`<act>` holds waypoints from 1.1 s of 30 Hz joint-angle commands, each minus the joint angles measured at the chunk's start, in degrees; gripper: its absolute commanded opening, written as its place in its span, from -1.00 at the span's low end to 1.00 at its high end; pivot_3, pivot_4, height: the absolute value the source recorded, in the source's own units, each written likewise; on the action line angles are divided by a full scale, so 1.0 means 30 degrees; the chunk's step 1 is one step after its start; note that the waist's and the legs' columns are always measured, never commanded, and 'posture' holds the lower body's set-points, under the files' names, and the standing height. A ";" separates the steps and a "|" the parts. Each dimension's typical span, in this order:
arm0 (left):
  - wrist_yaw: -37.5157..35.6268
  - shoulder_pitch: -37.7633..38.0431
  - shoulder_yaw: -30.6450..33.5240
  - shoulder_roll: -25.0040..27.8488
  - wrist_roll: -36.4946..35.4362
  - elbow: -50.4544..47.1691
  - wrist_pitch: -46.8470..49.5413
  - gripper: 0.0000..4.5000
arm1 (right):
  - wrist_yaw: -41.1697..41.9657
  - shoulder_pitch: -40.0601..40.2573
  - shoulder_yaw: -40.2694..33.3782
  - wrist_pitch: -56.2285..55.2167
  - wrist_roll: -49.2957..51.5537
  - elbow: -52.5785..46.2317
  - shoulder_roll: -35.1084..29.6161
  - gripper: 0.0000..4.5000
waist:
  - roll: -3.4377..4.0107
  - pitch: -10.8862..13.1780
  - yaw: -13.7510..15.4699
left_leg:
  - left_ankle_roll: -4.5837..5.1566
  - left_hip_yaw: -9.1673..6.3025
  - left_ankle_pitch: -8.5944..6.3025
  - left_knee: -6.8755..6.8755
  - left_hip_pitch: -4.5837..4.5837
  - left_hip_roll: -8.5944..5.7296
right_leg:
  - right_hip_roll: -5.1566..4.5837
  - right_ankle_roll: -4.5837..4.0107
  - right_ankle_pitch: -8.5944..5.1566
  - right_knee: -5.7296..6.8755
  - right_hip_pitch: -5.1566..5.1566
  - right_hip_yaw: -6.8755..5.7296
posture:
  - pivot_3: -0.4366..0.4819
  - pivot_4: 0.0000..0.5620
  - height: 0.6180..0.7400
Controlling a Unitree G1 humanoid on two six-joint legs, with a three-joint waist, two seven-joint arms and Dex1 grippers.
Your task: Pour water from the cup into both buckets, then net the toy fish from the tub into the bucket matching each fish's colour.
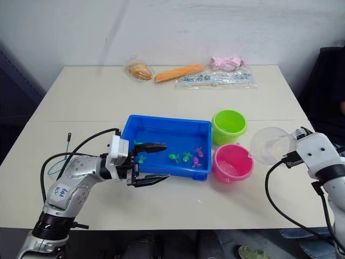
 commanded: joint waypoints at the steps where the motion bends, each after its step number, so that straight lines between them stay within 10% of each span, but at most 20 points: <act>1: 0.0034 -0.0169 0.0077 -0.0095 0.0112 -0.0292 -0.0410 1.00 | -0.0819 -0.0393 -0.0113 -0.1151 -0.1346 -0.0266 0.0085 -0.97 | 0.0000 0.0000 0.0005 | 0.0000 0.0001 0.0000 0.0000 -0.0002 -0.0001 | -0.0001 0.0000 0.0000 -0.0001 -0.0001 0.0001 | -0.05 -0.47 1.00; 33: 0.0495 -0.0052 0.0095 -0.0512 0.0610 -0.0189 -0.0988 1.00 | -0.2839 -0.0922 0.0830 -0.7754 -0.7180 0.2327 -0.0031 -0.97 | -0.0006 0.0004 -0.0026 | -0.0011 0.0020 0.0008 0.0015 0.0006 0.0001 | 0.0005 0.0003 0.0002 0.0007 -0.0003 0.0014 | -0.05 -0.47 1.00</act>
